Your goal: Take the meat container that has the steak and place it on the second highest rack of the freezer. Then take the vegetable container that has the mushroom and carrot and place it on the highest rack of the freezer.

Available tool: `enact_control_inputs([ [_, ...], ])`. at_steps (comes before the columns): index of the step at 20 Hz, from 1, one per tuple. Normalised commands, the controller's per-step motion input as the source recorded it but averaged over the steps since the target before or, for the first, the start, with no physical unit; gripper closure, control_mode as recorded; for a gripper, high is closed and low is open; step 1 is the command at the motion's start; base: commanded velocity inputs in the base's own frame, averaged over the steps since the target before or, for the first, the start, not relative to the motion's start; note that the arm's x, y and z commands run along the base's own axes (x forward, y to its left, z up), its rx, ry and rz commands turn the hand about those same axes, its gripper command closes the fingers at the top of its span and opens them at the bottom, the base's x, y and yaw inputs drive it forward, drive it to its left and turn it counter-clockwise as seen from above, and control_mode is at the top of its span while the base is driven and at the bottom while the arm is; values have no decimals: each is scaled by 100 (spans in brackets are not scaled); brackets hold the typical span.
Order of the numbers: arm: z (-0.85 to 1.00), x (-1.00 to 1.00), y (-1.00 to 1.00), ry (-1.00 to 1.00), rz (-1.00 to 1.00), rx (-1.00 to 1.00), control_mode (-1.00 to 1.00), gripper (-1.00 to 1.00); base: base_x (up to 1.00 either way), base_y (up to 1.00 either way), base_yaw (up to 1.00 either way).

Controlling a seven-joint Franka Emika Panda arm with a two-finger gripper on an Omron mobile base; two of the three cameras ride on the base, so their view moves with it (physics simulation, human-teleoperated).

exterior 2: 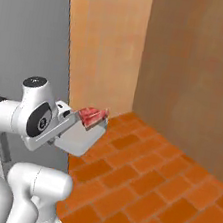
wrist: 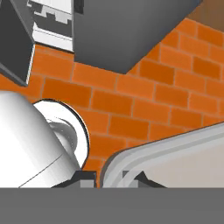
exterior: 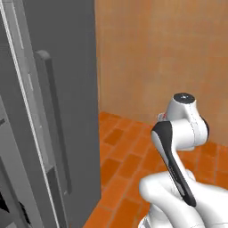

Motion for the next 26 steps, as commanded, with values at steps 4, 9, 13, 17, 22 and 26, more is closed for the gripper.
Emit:
enact_control_inputs([
  [4, 0, 0, 0, 0, 0, 0, 100, 100, 68, -15, 92],
  [9, 0, 0, 0, 0, 0, 0, 100, 100, 19, -3, 100],
  [13, 0, 0, 0, 0, 0, 0, 100, 100, 6, -1, 100],
  [17, 0, 0, 0, 0, 0, 0, 100, 100, 6, 0, 100],
  [22, 0, 0, 0, 0, 0, 0, 100, 100, 21, -44, 76],
  [26, 0, 0, 0, 0, 0, 0, 100, 100, 23, -60, 43],
])
